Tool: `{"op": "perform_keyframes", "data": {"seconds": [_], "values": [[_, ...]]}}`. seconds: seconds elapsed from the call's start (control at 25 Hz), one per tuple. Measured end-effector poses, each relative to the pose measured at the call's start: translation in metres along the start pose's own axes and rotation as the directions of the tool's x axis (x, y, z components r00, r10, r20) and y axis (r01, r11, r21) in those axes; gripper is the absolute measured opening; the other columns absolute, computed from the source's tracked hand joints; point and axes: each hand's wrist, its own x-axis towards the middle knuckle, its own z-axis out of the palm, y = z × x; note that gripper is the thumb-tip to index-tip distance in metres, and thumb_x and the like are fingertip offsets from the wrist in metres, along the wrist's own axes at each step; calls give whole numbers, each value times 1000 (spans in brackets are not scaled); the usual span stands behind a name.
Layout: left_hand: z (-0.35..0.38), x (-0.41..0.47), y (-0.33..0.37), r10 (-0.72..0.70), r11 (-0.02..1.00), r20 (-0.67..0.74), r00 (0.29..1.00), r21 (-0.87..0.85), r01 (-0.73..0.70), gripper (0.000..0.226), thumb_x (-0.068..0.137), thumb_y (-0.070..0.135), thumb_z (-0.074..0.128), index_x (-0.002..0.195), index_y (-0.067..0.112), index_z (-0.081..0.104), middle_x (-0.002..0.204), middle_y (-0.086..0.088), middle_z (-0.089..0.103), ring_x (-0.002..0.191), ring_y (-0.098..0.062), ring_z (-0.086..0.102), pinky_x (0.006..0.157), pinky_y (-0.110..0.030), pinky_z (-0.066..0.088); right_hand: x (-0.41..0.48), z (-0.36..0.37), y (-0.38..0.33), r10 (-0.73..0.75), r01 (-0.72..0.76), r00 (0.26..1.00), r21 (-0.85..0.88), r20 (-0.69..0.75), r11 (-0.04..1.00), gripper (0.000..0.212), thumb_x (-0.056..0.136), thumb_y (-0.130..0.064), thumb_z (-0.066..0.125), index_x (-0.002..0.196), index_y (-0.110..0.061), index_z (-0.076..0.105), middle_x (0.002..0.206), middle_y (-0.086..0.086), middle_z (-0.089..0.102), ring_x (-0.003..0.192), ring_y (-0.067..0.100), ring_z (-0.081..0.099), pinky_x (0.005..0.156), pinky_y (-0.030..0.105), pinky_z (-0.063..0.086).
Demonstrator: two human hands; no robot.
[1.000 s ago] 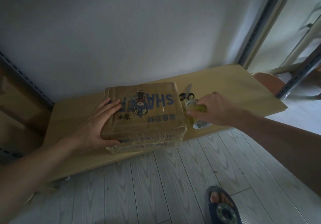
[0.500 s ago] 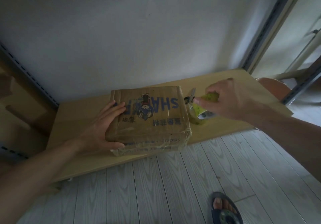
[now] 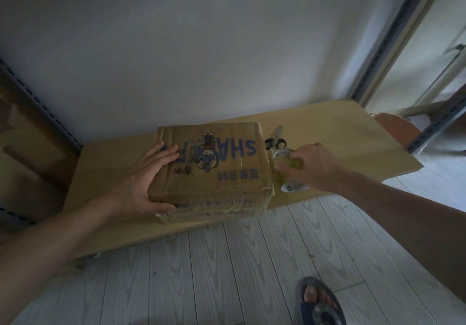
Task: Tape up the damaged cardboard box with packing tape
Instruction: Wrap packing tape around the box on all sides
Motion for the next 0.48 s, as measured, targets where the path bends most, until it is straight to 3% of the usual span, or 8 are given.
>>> {"op": "perform_keyframes", "data": {"seconds": [0.08,0.2,0.28,0.32,0.36,0.4,0.48], "values": [[-5,-1,4,-26,999,42,999,25,25,114,67,79,70,157,25,25,168,18,9,156,-9,-4,123,-47,15,-2,18,3,39,-41,999,64,32,997,50,92,-56,55,58,-20,54,54,-2,54,46,13,52,45,26,40],[-17,-2,16,-65,992,117,991,113,52,108,76,88,49,160,27,17,168,18,-3,155,-5,-11,126,-49,14,-5,36,5,106,-114,993,199,50,973,54,96,-53,52,59,-14,51,52,-3,48,46,10,46,46,23,30],[-12,5,31,-296,954,40,954,52,294,101,81,87,32,161,29,10,169,14,-10,156,-10,-1,123,-48,20,-5,43,7,142,-146,989,270,34,952,59,92,-63,52,60,-13,55,52,-6,49,45,4,45,47,23,31],[-8,13,41,-485,874,-43,873,-38,484,98,84,86,28,161,29,6,170,8,-6,156,-19,11,120,-50,26,-6,47,9,154,-151,988,318,17,936,63,87,-69,52,61,-12,57,52,-7,49,44,1,44,48,24,32],[-3,19,50,-663,746,-76,745,-157,648,95,88,84,28,161,26,7,171,0,5,153,-27,24,117,-50,32,-7,50,10,166,-154,986,368,-3,917,63,82,-72,52,60,-12,56,50,-9,48,43,1,45,48,25,33],[5,24,54,-757,642,-71,650,-264,719,87,94,77,31,159,23,14,168,-6,20,148,-32,33,113,-48,35,-7,52,11,179,-155,984,416,-19,896,62,78,-73,52,59,-14,55,48,-11,48,42,0,45,49,24,33],[13,22,51,-771,597,-44,635,-396,697,64,104,58,33,155,18,33,159,-6,40,142,-30,40,107,-37,34,-8,53,8,192,-148,980,480,-44,865,66,71,-79,54,57,-14,54,46,-14,48,43,0,45,49,24,34]]}}
